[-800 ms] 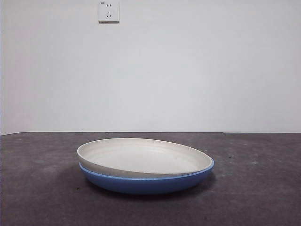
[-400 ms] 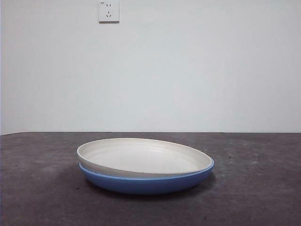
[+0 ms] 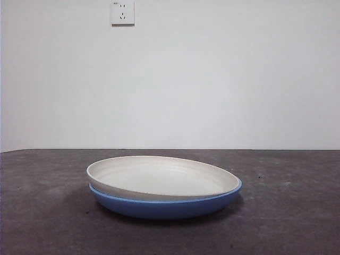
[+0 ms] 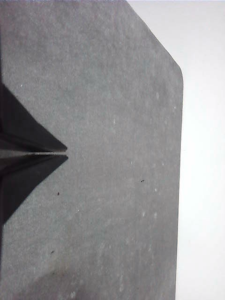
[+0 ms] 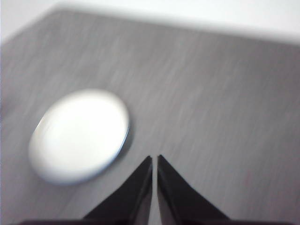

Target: Pick up the white plate, put it on the blue plate, put it on desk

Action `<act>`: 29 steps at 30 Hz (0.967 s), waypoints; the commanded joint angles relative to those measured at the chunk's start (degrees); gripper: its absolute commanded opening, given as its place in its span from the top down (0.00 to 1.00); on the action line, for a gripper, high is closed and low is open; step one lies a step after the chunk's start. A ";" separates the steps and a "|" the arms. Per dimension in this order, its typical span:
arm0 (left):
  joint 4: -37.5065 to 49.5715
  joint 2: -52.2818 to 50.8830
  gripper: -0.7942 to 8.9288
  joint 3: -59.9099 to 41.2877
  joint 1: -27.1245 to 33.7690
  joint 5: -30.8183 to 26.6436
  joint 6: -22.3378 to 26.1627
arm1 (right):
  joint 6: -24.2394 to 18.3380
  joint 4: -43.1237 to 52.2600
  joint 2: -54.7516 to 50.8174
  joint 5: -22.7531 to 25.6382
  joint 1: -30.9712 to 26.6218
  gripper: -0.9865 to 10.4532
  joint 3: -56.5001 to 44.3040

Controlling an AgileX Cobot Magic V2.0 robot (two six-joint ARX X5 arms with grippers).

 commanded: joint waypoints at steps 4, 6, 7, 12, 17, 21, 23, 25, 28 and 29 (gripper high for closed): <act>-2.45 -0.04 0.91 -0.31 0.00 -0.50 0.68 | -3.19 36.50 -5.86 0.17 -8.74 0.90 -22.27; -2.45 -0.04 0.91 -0.31 0.00 -0.50 0.68 | -3.56 44.89 -7.48 0.24 -11.58 0.90 -29.94; -2.45 -0.04 0.91 -0.31 0.00 -0.50 0.68 | -3.54 48.19 -8.33 0.28 -12.94 0.90 -33.66; -2.45 -0.04 0.91 -0.31 0.00 -0.50 0.68 | -3.58 54.31 -11.76 1.31 -16.50 0.90 -45.83; -2.45 -0.04 0.91 -0.31 0.00 -0.50 0.68 | -3.72 54.36 -14.43 6.47 -17.00 0.90 -52.54; -2.45 -0.04 0.91 -0.31 0.00 -0.50 0.68 | -5.42 54.31 -16.31 7.74 -17.00 0.90 -54.93; -2.45 -0.04 0.91 -0.31 0.00 -0.50 0.68 | -6.80 54.23 -16.87 7.72 -17.00 0.90 -55.43; -2.45 -0.04 0.91 -0.31 0.00 -0.50 0.68 | -8.26 54.10 -17.31 7.76 -17.00 0.90 -55.89; -2.45 -0.04 0.91 -0.31 0.00 -0.50 0.68 | -9.99 53.02 -17.92 7.78 -17.18 0.90 -56.43; -2.45 -0.04 0.91 -0.31 0.00 -0.50 0.68 | -10.45 52.87 -18.16 7.74 -17.33 0.90 -56.70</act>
